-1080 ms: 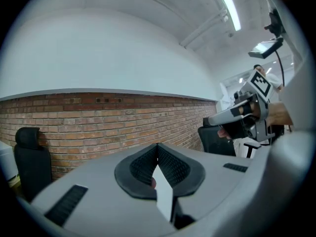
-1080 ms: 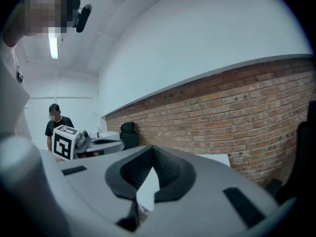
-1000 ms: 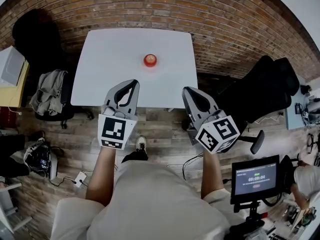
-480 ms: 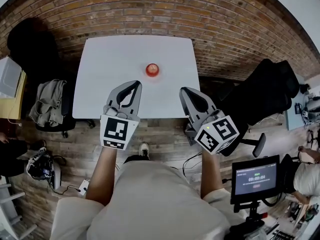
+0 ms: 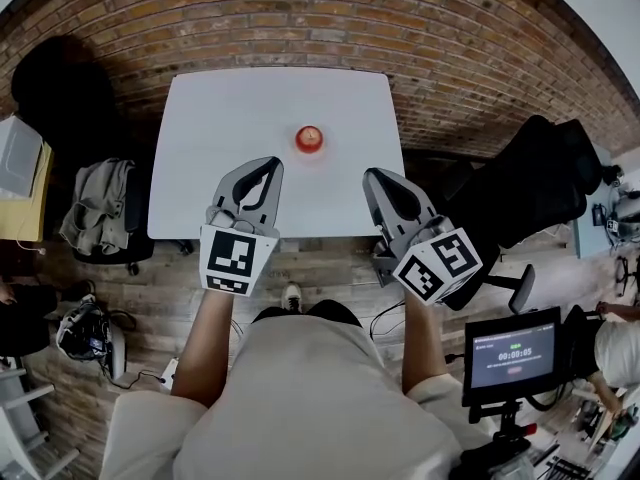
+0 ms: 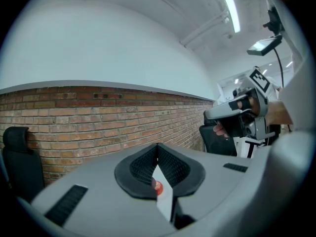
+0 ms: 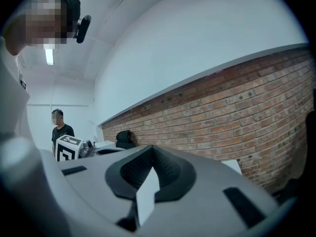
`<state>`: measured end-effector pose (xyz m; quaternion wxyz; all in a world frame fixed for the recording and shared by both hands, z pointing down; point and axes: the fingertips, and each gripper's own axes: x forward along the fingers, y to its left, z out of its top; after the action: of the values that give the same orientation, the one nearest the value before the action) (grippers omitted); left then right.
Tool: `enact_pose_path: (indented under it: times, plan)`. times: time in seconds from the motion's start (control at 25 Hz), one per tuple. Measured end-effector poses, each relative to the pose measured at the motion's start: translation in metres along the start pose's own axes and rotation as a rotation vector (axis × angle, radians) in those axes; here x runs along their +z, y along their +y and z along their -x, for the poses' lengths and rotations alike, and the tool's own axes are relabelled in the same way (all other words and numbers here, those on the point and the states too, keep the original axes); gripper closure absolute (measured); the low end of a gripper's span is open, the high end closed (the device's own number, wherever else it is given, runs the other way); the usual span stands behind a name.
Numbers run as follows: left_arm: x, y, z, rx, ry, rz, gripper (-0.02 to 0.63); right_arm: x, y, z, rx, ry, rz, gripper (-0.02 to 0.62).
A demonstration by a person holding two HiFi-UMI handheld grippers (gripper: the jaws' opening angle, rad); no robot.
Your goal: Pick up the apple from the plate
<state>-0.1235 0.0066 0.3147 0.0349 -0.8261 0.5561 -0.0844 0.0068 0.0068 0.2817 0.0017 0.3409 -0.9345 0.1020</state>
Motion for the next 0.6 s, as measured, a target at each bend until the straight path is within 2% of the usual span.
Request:
enact_pose_path:
  times: [0.6]
  plan:
    - [0.007,-0.016,-0.005,0.005,0.011,-0.017,0.601,-0.002,-0.009,0.009,0.044,0.010,-0.052,0.592]
